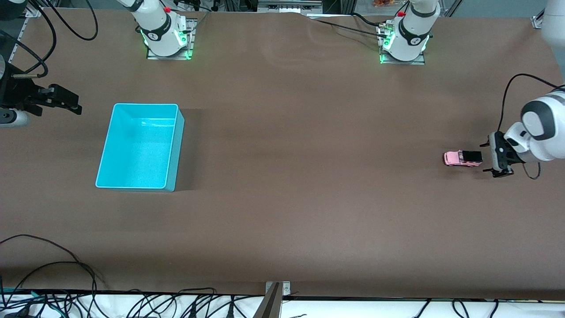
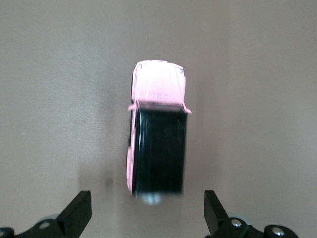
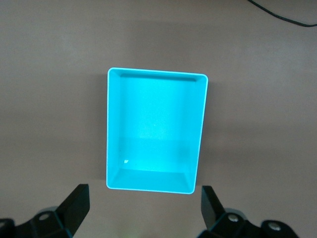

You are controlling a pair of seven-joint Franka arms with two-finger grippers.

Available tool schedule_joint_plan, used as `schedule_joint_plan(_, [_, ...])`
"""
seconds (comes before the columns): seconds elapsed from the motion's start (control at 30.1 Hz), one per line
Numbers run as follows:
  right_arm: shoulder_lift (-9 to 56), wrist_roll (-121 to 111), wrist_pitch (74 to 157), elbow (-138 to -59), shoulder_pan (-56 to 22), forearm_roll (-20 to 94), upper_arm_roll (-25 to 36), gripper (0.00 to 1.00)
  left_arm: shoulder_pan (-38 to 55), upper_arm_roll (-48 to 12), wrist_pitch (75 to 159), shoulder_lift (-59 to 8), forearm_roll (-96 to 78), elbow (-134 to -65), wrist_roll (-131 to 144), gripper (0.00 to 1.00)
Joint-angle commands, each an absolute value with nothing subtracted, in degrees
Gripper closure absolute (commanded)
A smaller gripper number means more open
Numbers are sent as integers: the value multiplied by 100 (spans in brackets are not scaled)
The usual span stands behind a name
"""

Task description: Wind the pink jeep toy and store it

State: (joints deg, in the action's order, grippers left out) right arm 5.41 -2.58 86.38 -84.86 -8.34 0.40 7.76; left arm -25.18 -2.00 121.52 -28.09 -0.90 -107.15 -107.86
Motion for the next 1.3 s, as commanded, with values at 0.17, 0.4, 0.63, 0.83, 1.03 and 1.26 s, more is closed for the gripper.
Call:
schedule_joint_plan(0.17, [563,-290,8525,-8358,-809,44,765,0,-2461,-229,10162,-2786,-272,-9757,-9203,0])
schedule_joint_plan(0.4, [563,-290,8525,-8358,-809,44,765,0,-2215,-220,9063,-2786,-264,-9133,-8237,0])
schedule_joint_plan(0.63, [563,-290,8525,-8358,-809,44,765,0,-1829,-229,8263,-2620,-264,-8728,-7296,0])
schedule_joint_plan(0.83, [563,-290,8525,-8358,-809,79,765,0,-1381,-229,7841,-2180,-264,-8719,-6110,0])
schedule_joint_plan(1.03, [563,-272,8525,-8358,-809,79,765,0,-976,-237,7603,-1820,-264,-8719,-4870,0])
schedule_joint_plan(1.26, [571,-325,8534,-8350,-809,79,773,0,-502,-246,7453,-1512,-255,-8728,-3737,0])
